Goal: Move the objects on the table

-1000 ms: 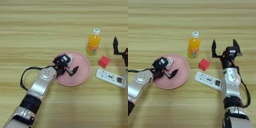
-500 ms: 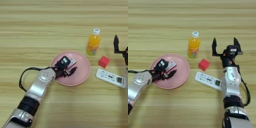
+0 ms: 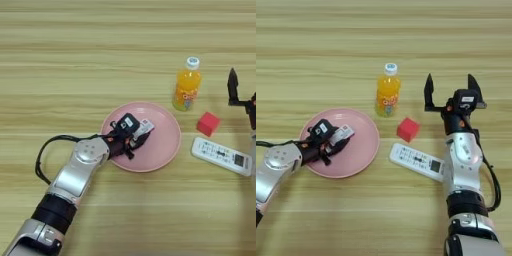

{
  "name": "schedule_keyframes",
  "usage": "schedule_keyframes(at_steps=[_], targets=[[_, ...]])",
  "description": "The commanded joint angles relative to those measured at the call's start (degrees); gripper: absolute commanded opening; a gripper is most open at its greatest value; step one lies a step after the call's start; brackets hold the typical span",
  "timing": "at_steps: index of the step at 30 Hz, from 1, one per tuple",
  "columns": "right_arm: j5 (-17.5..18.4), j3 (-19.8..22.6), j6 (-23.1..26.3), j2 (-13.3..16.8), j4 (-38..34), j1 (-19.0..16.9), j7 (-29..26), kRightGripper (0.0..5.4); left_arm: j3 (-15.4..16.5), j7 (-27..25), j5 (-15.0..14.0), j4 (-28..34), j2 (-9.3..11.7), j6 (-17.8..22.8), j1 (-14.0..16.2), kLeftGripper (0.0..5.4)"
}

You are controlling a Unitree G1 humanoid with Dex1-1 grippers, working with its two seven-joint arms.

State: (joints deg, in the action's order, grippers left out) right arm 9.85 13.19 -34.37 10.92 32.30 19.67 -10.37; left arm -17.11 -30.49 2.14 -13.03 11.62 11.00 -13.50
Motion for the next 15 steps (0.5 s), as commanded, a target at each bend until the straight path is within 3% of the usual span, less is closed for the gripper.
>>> schedule_keyframes(at_steps=[1,12,15], targets=[[0.3,0.2,0.6,-0.1,-0.2,-0.4,0.1,5.4,-0.4,-0.6,0.4,0.1,0.4,1.0,0.6,2.04],[0.3,0.2,0.6,0.0,0.1,-0.2,0.1,5.4,2.5,0.8,-1.5,1.1,-0.6,1.5,-0.1,2.04],[0.3,0.3,0.6,0.1,0.4,-0.1,0.0,5.4,3.9,0.8,-2.6,3.8,-0.6,2.1,-0.2,2.03]])
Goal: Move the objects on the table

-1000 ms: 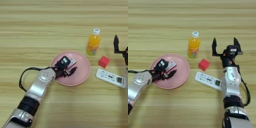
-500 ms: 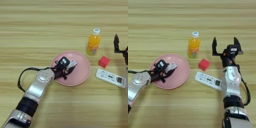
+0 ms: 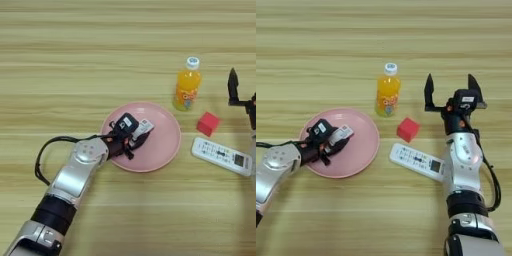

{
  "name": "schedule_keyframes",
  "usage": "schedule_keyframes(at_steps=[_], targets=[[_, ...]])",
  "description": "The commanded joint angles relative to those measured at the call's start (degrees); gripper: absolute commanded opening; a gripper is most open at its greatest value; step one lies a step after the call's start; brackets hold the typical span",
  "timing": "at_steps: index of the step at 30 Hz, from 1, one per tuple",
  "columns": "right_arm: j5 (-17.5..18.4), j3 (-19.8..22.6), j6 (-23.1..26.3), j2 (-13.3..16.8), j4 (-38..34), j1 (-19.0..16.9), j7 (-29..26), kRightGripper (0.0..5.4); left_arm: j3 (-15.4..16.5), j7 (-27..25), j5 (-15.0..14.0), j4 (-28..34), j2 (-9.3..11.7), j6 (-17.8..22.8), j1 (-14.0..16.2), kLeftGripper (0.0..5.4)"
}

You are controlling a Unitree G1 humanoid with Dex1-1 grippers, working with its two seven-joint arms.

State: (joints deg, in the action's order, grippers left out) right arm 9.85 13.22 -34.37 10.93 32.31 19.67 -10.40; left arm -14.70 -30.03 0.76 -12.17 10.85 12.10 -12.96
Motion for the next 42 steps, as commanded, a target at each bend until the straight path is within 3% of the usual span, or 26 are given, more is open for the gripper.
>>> schedule_keyframes(at_steps=[1,7,14,21,29,42], targets=[[0.3,0.3,0.6,0.2,0.4,-0.1,0.0,5.4,2.0,0.5,-1.5,4.0,0.2,1.3,-0.8,2.03],[0.2,0.3,0.7,0.2,0.5,-0.1,-0.1,5.4,6.1,1.6,-3.7,11.4,1.0,3.5,-1.5,2.03],[0.2,0.3,0.7,0.2,0.8,0.1,-0.1,5.4,9.5,1.9,-5.1,16.3,3.4,5.5,-1.4,2.03],[0.2,0.3,0.6,0.1,1.0,0.3,-0.1,5.4,13.8,3.3,-5.1,9.9,6.6,3.5,-2.0,2.03],[0.2,0.2,0.4,0.1,1.2,0.3,-0.1,5.4,16.7,4.7,-5.2,1.7,8.0,-0.5,-1.8,2.03],[0.1,0.1,0.2,-0.1,0.9,0.2,-0.1,5.4,16.1,5.9,-3.7,-4.6,8.3,-4.7,-1.3,2.03]])
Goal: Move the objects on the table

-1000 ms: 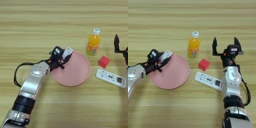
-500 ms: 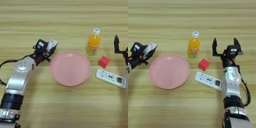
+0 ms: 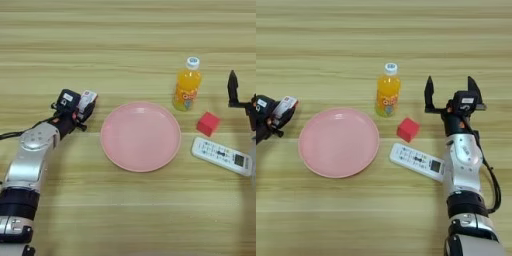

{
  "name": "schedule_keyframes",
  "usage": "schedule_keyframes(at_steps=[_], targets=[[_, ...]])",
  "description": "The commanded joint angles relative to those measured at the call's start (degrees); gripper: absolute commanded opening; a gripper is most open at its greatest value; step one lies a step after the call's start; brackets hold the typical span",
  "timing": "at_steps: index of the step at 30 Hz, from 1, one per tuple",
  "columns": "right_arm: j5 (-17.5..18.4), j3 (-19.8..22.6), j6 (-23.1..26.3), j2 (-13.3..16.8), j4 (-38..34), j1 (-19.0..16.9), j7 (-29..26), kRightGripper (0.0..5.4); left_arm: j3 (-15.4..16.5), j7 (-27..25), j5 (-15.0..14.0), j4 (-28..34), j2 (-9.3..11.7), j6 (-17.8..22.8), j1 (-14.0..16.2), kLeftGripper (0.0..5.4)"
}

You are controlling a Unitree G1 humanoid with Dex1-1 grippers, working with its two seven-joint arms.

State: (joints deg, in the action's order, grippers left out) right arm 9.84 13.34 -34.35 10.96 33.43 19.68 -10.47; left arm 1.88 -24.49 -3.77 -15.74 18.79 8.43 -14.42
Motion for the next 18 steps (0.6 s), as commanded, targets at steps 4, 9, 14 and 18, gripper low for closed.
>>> schedule_keyframes(at_steps=[4,9,14,18], targets=[[0.1,0.0,0.1,-0.2,-0.2,0.2,0.0,5.4,-1.0,0.5,1.1,-1.1,0.1,-1.2,0.7,2.03],[0.2,0.0,0.0,-0.2,-0.2,0.2,-0.1,5.4,-1.6,0.7,1.9,-1.6,-0.2,-1.5,1.1,2.03],[0.2,0.0,0.0,-0.1,-0.2,0.2,-0.1,5.4,-2.9,1.6,3.2,-2.2,-0.2,-2.4,1.2,2.03],[0.0,0.0,-0.3,-0.1,-0.2,0.2,0.0,5.4,-3.2,1.8,3.3,-2.6,-0.2,-2.7,1.1,2.03]])
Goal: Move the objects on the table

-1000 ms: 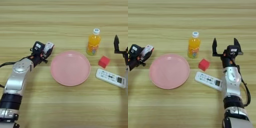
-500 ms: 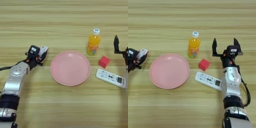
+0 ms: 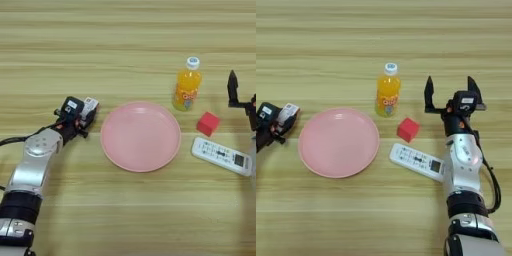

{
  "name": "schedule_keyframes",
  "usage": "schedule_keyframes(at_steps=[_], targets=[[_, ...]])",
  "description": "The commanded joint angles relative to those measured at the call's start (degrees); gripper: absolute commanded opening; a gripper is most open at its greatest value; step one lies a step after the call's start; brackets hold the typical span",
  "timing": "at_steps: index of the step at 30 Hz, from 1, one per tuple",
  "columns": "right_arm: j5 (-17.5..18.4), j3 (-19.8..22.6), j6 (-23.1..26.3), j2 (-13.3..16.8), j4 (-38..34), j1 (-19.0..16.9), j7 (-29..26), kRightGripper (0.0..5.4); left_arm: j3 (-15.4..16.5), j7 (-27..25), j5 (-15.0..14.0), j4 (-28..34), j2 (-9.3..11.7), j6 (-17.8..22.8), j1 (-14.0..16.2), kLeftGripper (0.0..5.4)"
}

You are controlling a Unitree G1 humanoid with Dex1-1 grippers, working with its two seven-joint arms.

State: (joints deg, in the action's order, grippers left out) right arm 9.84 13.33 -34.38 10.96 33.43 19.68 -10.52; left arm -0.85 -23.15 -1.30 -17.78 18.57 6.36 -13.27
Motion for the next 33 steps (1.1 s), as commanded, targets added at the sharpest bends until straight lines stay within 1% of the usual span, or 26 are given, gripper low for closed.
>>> schedule_keyframes(at_steps=[1,2,3,7,20,29,30,32,33], targets=[[0.0,0.0,-0.3,-0.1,-0.1,0.2,0.1,5.4,-0.6,0.5,1.0,-0.7,0.0,-0.7,0.0,2.03],[0.0,0.0,-0.3,-0.1,-0.1,0.2,0.1,5.4,-0.8,0.7,1.3,-0.9,0.0,-0.9,0.0,2.03],[0.0,0.0,-0.3,-0.1,-0.1,0.2,0.1,5.4,-0.9,0.8,1.5,-1.0,0.0,-1.0,0.0,2.32],[0.0,0.0,-0.4,-0.1,-0.1,0.2,0.1,5.4,-1.0,0.8,1.6,-1.3,-0.2,-1.2,-0.1,2.79],[0.0,0.0,-0.3,0.0,0.0,0.3,0.1,5.4,-0.8,1.9,1.8,-1.0,-0.4,-1.7,-0.3,3.85],[0.1,0.1,-0.3,0.0,0.0,0.3,0.0,5.4,-0.8,2.7,1.7,0.6,-0.5,-2.5,-0.2,4.68],[0.1,0.1,-0.2,0.0,0.0,0.3,0.0,5.4,-0.8,2.8,1.7,0.8,-0.5,-2.6,-0.1,4.85],[0.1,0.1,-0.2,0.0,0.0,0.3,0.0,5.4,-0.8,2.9,1.7,1.7,-0.5,-2.6,0.0,4.97],[0.1,0.1,-0.2,0.0,0.0,0.3,0.0,5.4,-0.8,2.9,1.7,2.2,-0.5,-2.6,0.1,5.12]])
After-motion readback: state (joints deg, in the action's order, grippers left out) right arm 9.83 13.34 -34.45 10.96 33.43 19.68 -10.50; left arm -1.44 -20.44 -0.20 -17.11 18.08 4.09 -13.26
